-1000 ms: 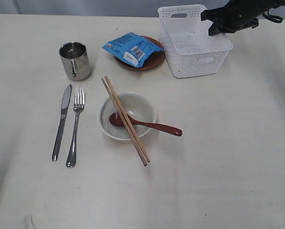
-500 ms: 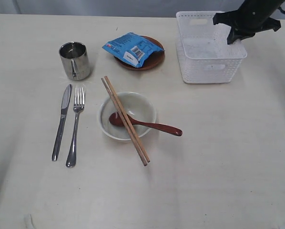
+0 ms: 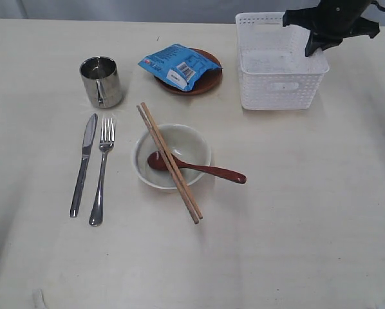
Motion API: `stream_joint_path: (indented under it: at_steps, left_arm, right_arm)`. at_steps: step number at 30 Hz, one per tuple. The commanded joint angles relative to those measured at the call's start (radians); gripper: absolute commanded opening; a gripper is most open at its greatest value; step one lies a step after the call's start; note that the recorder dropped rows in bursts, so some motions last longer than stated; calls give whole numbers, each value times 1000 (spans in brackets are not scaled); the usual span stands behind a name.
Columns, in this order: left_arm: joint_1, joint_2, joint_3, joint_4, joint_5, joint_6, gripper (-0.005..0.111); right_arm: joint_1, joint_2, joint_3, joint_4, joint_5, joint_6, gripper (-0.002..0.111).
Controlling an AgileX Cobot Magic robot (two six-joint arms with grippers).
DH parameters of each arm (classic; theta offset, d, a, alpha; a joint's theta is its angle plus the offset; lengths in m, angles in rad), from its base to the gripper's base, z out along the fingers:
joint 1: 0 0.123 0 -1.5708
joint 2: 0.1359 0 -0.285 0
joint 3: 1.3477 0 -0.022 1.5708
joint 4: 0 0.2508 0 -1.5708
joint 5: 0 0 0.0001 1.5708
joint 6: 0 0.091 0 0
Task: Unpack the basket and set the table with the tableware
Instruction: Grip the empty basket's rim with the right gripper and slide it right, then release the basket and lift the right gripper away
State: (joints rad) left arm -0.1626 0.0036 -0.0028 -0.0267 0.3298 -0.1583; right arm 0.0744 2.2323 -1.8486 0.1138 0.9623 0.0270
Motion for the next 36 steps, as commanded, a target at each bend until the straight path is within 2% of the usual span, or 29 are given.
stream_joint_path:
  at_steps: [1, 16, 19, 24, 26, 32, 36]
  left_arm:
    - [1, -4, 3, 0, -11, 1, 0]
    - [1, -4, 3, 0, -11, 1, 0]
    - [1, -4, 3, 0, -11, 1, 0]
    - [1, -4, 3, 0, -11, 1, 0]
    - [1, -4, 3, 0, -11, 1, 0]
    - [1, -4, 3, 0, -11, 1, 0]
    - [1, -4, 3, 0, -11, 1, 0]
  right_arm:
    - [-2, 26, 0, -39, 12, -13, -1]
    - [-2, 31, 0, -79, 57, 30, 0]
    - [-2, 31, 0, -79, 57, -1, 12]
    - [-2, 31, 0, -67, 46, -7, 45]
    - [-2, 26, 0, -67, 33, -13, 52]
    - [-2, -54, -89, -90, 81, -15, 51]
    - [-2, -155, -130, 0, 106, -27, 51]
